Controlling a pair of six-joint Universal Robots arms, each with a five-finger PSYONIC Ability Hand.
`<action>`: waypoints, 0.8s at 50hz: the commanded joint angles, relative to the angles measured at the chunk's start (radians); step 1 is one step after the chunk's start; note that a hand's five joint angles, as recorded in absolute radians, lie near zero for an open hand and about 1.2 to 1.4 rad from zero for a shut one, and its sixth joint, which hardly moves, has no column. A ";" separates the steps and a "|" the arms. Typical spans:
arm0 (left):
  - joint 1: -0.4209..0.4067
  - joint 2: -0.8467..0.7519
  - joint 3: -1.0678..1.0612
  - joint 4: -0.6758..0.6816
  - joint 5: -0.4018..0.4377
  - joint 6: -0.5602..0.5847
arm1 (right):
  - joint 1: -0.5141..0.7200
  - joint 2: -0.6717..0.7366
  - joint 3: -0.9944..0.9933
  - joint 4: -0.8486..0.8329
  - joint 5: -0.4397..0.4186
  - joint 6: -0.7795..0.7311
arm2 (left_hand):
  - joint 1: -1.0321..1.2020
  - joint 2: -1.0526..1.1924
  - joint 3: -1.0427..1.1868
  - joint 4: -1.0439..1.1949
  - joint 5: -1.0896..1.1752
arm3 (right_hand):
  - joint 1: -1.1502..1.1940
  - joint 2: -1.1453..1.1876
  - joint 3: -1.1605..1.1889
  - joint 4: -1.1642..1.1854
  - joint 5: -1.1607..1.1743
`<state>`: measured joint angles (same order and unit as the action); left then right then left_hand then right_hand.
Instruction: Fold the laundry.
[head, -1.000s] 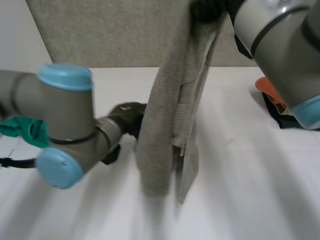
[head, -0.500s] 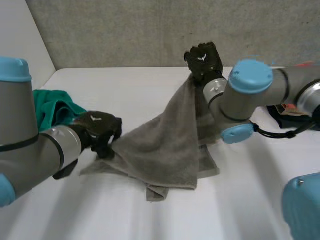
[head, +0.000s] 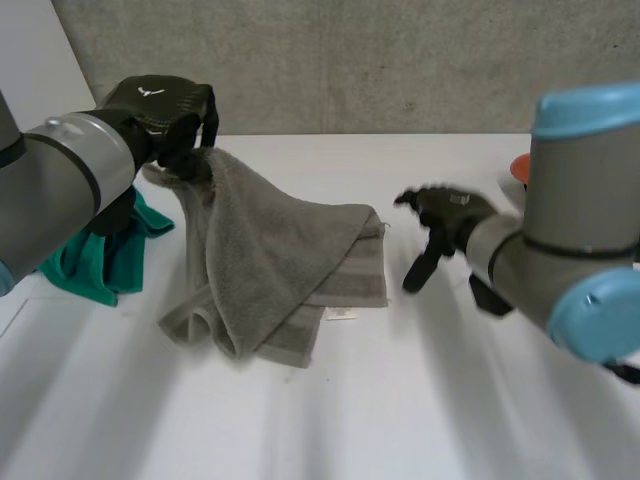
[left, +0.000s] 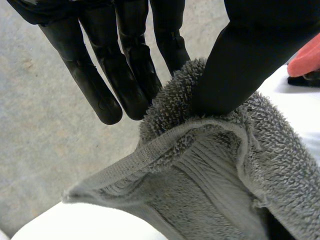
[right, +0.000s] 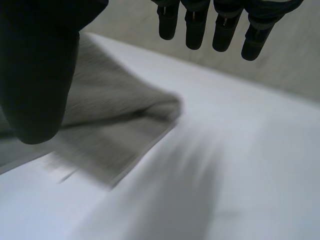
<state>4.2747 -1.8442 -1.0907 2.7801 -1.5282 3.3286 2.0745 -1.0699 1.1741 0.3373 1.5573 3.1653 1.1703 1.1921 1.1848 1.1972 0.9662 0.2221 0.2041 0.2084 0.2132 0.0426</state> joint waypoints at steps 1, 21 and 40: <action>-0.055 -0.029 0.026 -0.025 -0.027 -0.004 | 0.078 -0.009 0.185 -0.191 -0.091 0.182 | 0.226 0.204 0.211 0.199 0.256 | -0.048 -0.030 -0.034 -0.039 -0.043; -0.108 0.026 0.035 -0.037 -0.055 -0.077 | 0.311 0.375 -0.117 -0.389 0.132 0.415 | 0.226 0.204 0.211 0.199 0.256 | 0.315 0.333 0.329 0.324 0.320; -0.026 0.105 0.002 -0.039 -0.064 -0.080 | -0.039 -0.056 -0.111 -0.341 -0.083 -0.217 | 0.226 0.204 0.211 0.199 0.256 | 1.174 1.192 1.188 1.183 1.179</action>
<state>4.2127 -1.7526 -1.0659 2.7421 -1.6144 3.2490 2.1218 -1.0220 1.1271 -0.0501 1.7135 3.2460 1.1703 1.1962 1.1917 1.1975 0.9662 1.1063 1.1715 1.1745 1.1941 0.9839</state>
